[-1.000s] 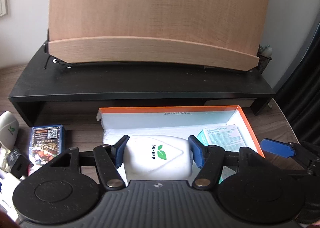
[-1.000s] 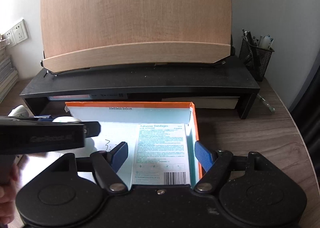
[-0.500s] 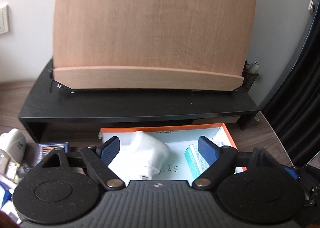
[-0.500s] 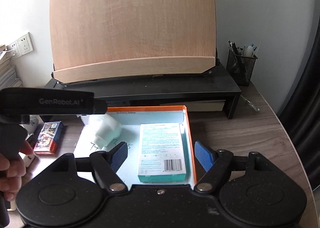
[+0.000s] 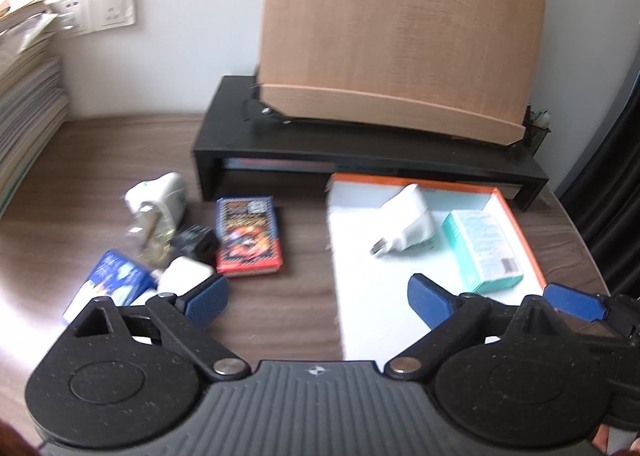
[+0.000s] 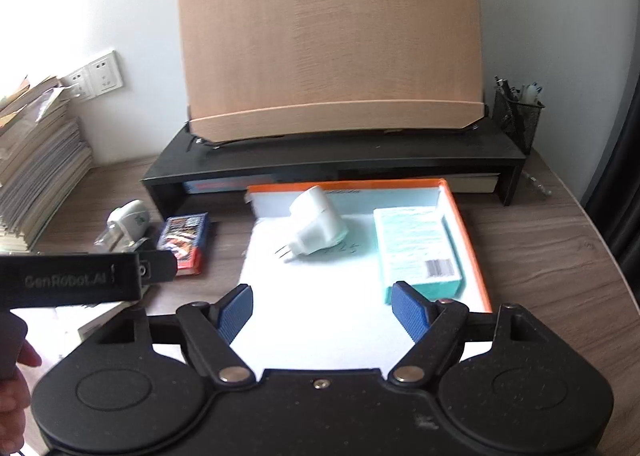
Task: Organize rigid objects
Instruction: 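Lower both held items into the white box and open both grippers, then move the left gripper back to the pile and grasp the white pill bottle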
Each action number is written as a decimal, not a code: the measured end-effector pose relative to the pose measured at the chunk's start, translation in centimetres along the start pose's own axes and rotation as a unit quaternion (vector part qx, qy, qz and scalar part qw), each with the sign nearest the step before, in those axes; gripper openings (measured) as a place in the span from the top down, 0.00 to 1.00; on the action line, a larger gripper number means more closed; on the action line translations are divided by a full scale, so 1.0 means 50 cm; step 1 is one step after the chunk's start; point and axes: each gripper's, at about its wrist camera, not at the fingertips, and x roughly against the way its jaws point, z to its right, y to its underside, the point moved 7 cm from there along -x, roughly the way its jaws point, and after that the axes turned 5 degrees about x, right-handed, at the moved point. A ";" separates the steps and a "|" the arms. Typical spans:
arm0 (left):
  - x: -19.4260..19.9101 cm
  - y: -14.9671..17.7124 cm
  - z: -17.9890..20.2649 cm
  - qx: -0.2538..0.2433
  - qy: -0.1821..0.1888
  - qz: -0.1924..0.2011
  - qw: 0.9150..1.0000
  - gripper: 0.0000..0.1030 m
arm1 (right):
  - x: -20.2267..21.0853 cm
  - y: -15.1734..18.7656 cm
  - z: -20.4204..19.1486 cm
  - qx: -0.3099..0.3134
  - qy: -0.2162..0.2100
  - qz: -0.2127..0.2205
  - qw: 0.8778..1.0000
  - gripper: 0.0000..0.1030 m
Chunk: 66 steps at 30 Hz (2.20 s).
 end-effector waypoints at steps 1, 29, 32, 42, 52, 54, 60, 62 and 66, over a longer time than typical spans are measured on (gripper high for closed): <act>0.010 0.005 -0.015 0.004 -0.006 0.001 1.000 0.03 | 0.002 0.002 -0.013 0.003 -0.004 -0.002 1.000 0.12; 0.114 0.089 -0.279 0.090 -0.049 0.012 0.995 0.01 | 0.003 0.049 -0.277 0.079 -0.056 -0.027 0.995 0.12; 0.106 0.094 -0.295 0.091 -0.056 0.005 0.994 0.01 | -0.003 0.048 -0.279 0.071 -0.059 -0.029 0.995 0.12; 0.089 0.106 -0.323 0.101 -0.062 -0.009 0.993 0.01 | -0.029 0.051 -0.292 0.073 -0.063 -0.041 0.994 0.12; 0.073 0.140 -0.286 0.107 -0.066 -0.016 0.992 0.02 | -0.035 0.047 -0.263 0.064 -0.050 -0.040 0.996 0.12; 0.068 0.151 -0.274 0.116 -0.068 -0.012 0.991 0.02 | -0.037 0.048 -0.250 0.061 -0.047 -0.042 0.996 0.12; 0.036 0.173 -0.224 0.107 -0.077 -0.008 0.991 0.04 | -0.041 0.057 -0.226 0.065 -0.045 -0.050 0.996 0.12; 0.021 0.179 -0.216 0.108 -0.085 -0.012 0.990 0.06 | -0.043 0.061 -0.220 0.068 -0.046 -0.054 0.995 0.12; -0.001 0.187 -0.227 0.128 -0.105 -0.014 0.986 0.17 | -0.049 0.062 -0.210 0.074 -0.050 -0.059 0.994 0.12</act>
